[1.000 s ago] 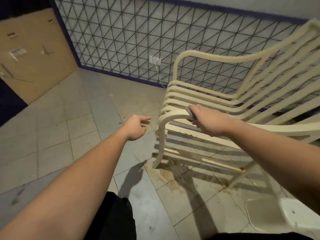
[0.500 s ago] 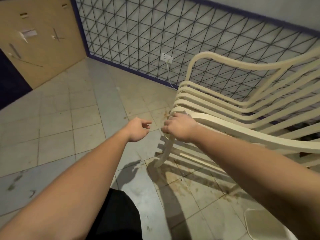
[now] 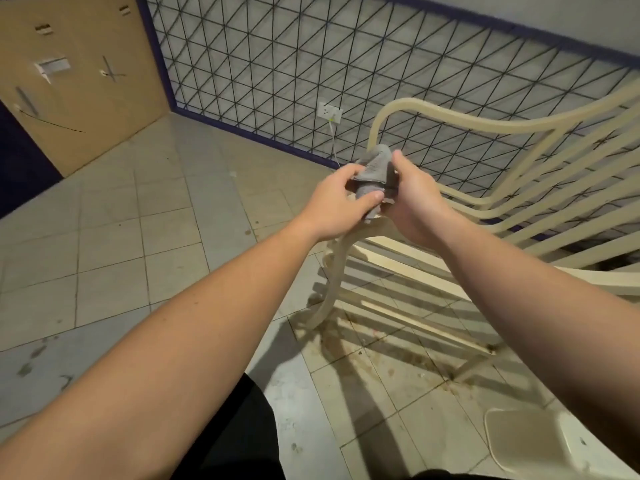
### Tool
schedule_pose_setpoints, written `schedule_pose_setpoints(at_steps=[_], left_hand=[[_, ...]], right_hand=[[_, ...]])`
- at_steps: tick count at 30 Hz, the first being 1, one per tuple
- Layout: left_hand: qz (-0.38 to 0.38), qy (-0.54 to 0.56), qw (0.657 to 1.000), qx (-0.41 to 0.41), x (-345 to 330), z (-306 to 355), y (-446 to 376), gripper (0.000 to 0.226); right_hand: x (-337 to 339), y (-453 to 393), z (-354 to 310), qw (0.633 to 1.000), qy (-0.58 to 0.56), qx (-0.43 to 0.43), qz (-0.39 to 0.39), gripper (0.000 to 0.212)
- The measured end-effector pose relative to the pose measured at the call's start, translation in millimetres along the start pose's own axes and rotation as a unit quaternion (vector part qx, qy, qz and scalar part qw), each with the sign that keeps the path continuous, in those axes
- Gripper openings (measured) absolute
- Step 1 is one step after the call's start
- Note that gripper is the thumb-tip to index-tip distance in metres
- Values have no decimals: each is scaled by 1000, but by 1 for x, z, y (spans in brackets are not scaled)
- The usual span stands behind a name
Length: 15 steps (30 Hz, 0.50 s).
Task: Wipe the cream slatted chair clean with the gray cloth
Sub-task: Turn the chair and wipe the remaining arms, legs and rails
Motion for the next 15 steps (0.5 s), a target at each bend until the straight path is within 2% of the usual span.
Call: schedule_pose_setpoints(at_steps=[3,5,6,7,9,11,13,15], left_hand=[[41,-64,997,3,13,-5,-5,19],[71,-102,992,25,24,-16,-4,16],[90,-91,991,38,31,-22,-3,12],[106,-62,991,49,37,-26,-1,8],[105,-44,992,46,36,-28,1,17],[17,-71,997,34,8,-24,0,15],[-98,-97,990,8,-37,-15,2,20],[-143,-127,981,-27,-75,-7,9,29]], right_hand=[[7,-3,-4,992,117,36,-25,16],[20,-8,-8,969,238,64,-23,18],[29,-11,-12,938,336,86,-15,21],[40,-11,-15,891,441,105,-12,27],[66,-13,-10,802,592,77,-32,38],[93,-6,4,748,660,3,-72,48],[113,3,16,758,646,-34,-83,50],[119,7,19,780,621,-12,-81,38]])
Point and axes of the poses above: each hand's wrist, its own y-axis away from the middle knuckle, its own x-axis out of the back of the hand, z = x × y, the point moved 6 cm from there along -y, towards the middle knuckle, and after that the axes turned 8 degrees about -y, right-handed, at the moved point
